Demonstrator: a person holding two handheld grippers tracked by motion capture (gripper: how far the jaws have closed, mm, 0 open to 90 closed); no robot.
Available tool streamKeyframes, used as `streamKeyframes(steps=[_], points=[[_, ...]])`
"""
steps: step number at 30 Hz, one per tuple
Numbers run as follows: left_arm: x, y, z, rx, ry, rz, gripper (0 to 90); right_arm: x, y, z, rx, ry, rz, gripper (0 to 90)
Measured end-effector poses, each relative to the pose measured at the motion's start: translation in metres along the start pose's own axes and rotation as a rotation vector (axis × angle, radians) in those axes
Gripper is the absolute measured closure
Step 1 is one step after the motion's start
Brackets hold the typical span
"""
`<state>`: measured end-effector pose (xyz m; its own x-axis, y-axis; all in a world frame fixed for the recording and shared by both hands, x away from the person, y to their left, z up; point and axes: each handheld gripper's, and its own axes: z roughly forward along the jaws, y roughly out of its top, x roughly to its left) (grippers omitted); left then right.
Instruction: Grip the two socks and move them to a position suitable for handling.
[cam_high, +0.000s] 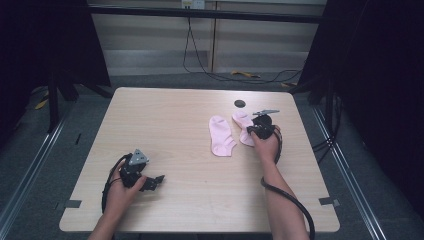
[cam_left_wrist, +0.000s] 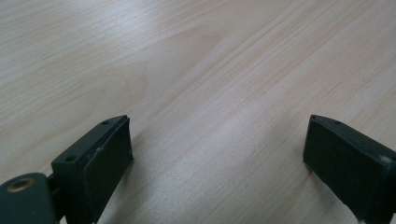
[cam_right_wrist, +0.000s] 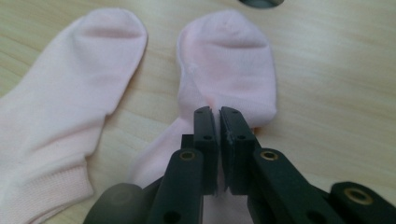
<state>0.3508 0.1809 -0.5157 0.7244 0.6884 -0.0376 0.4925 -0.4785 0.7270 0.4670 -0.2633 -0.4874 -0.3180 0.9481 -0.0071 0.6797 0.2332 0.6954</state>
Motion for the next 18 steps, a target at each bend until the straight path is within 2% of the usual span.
streamKeyframes(steps=[2,7,9,10,11,12,13,14,18], points=[[0.000,0.000,0.000,0.001,0.000,0.000,7.6,-0.003,0.002,-0.010,-0.040,0.020,0.003,86.0],[0.000,0.000,0.000,0.002,-0.001,0.001,7.5,-0.006,0.015,-0.037,-0.108,0.035,-0.048,86.3],[0.000,0.000,0.000,-0.002,-0.002,-0.001,7.4,-0.006,0.019,-0.048,-0.133,0.061,-0.051,86.4],[0.000,0.000,0.000,-0.002,-0.002,-0.001,7.4,-0.006,0.019,-0.048,-0.133,0.061,-0.051,86.4],[0.000,0.000,0.000,-0.002,-0.002,-0.001,7.4,-0.003,0.023,-0.061,-0.162,0.086,-0.068,86.4],[0.000,0.000,0.000,-0.002,-0.002,-0.002,7.4,-0.001,0.024,-0.065,-0.172,0.102,-0.074,86.4],[0.000,0.000,0.000,-0.002,-0.002,-0.002,7.4,0.003,0.025,-0.071,-0.179,0.107,-0.101,86.4],[0.000,0.000,0.000,-0.002,-0.002,-0.001,7.4,0.003,0.025,-0.071,-0.179,0.107,-0.101,86.4],[0.000,0.000,0.000,-0.002,-0.002,-0.001,7.4,0.025,0.025,-0.104,-0.236,0.186,-0.192,86.4]])
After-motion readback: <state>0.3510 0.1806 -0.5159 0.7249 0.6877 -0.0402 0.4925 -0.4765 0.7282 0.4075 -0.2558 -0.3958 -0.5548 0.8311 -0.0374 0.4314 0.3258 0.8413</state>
